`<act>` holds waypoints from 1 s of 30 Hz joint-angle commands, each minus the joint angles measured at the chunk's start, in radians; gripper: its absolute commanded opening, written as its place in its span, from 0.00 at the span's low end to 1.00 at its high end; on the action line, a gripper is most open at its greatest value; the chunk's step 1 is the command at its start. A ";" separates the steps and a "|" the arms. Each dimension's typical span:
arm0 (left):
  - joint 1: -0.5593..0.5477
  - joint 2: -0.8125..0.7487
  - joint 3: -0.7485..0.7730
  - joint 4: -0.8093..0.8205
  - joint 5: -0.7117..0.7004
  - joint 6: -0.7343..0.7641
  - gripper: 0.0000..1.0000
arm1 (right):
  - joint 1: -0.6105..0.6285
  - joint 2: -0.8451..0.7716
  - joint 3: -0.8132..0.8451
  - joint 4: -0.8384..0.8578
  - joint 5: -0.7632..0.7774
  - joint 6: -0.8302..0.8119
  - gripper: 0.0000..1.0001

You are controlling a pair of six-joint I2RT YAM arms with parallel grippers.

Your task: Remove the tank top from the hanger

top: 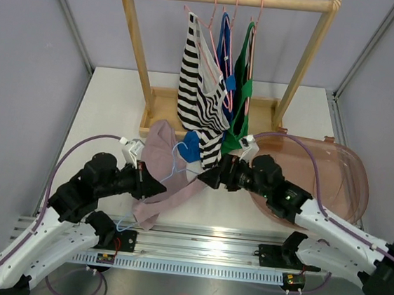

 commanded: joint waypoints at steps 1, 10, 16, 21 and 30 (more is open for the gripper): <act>-0.003 -0.045 -0.025 0.195 0.085 -0.098 0.00 | 0.128 0.115 0.037 0.015 0.359 0.012 1.00; -0.004 -0.043 -0.010 0.180 0.055 -0.116 0.00 | 0.240 0.317 0.121 0.011 0.528 0.010 0.97; -0.004 -0.042 0.031 0.142 0.051 -0.100 0.00 | 0.240 0.352 0.115 0.005 0.599 -0.011 0.69; -0.004 -0.037 0.048 0.134 0.054 -0.090 0.00 | 0.238 0.351 0.097 0.009 0.639 -0.045 0.52; -0.004 -0.026 0.062 0.100 0.031 -0.067 0.00 | 0.238 0.328 0.088 -0.015 0.702 -0.090 0.00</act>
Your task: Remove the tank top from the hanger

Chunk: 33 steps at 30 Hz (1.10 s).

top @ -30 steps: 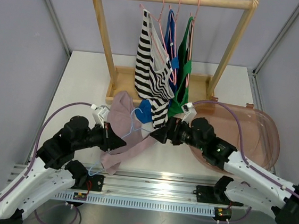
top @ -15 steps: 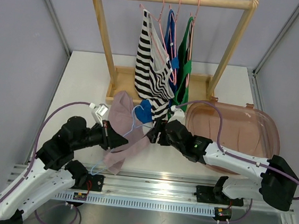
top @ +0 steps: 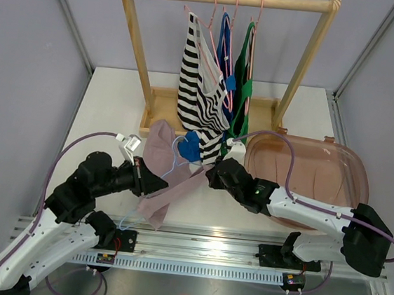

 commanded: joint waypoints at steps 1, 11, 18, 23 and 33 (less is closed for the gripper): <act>-0.004 0.006 0.060 0.009 0.005 0.018 0.00 | 0.004 -0.024 0.012 0.000 0.101 -0.029 0.00; -0.004 0.014 0.150 -0.124 0.006 0.117 0.00 | -0.150 -0.096 0.035 -0.234 0.198 0.054 0.00; -0.004 -0.041 0.219 -0.117 0.040 0.143 0.00 | -0.218 -0.122 0.029 -0.199 0.031 -0.028 0.00; -0.004 -0.061 0.258 0.093 -0.004 0.132 0.00 | -0.218 -0.278 -0.003 -0.068 -0.388 -0.128 0.00; -0.004 0.119 0.291 0.694 -0.222 0.284 0.00 | -0.218 -0.536 0.142 -0.129 -0.812 -0.115 0.00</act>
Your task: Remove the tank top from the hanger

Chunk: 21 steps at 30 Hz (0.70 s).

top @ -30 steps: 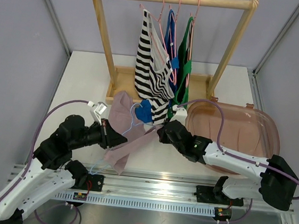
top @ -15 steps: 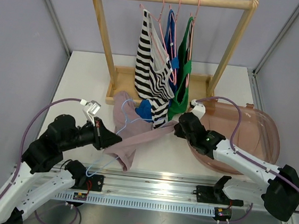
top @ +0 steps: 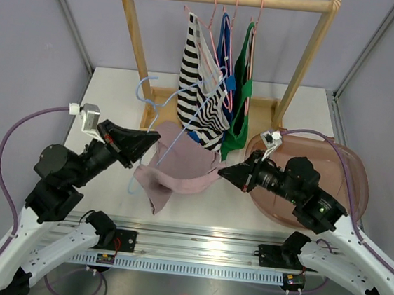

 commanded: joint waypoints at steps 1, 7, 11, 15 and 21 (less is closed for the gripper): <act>-0.004 0.095 0.044 0.398 -0.058 0.131 0.00 | -0.005 -0.018 0.118 0.013 -0.250 0.004 0.00; -0.005 0.164 0.066 0.558 -0.185 0.276 0.00 | -0.005 0.033 0.169 0.097 -0.347 0.054 0.00; -0.005 0.167 0.058 0.580 -0.258 0.370 0.00 | -0.002 0.091 0.190 0.257 -0.462 0.135 0.00; -0.005 0.164 0.020 0.610 -0.364 0.423 0.00 | 0.048 0.142 0.255 0.124 -0.331 0.017 0.00; -0.005 0.161 -0.068 0.705 -0.453 0.483 0.00 | 0.137 0.260 0.223 -0.134 0.020 -0.103 0.00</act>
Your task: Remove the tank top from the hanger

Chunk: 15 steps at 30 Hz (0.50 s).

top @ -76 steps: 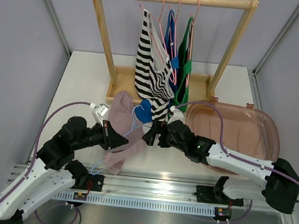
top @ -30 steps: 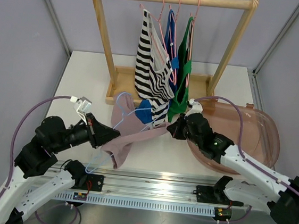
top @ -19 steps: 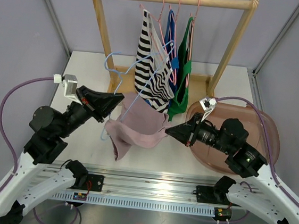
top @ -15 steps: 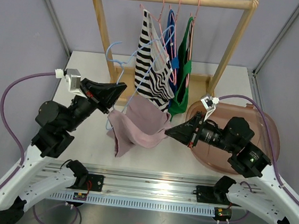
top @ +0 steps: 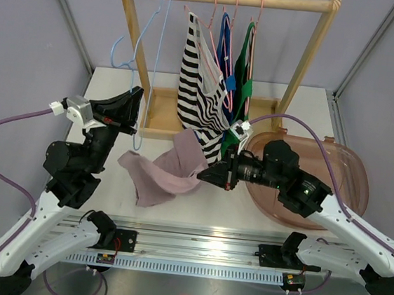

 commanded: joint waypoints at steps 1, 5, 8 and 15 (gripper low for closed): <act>-0.004 0.000 -0.024 0.118 -0.092 0.053 0.00 | 0.042 0.058 -0.056 -0.118 0.246 -0.059 0.00; -0.004 0.006 -0.017 0.061 -0.106 0.046 0.00 | 0.056 0.029 -0.170 -0.060 0.285 -0.010 0.00; -0.004 -0.003 0.017 -0.082 -0.164 0.004 0.00 | 0.064 0.001 -0.187 -0.062 0.260 -0.010 0.00; -0.004 -0.035 0.109 -0.457 -0.292 -0.146 0.00 | 0.122 0.163 -0.108 -0.036 0.375 -0.022 0.00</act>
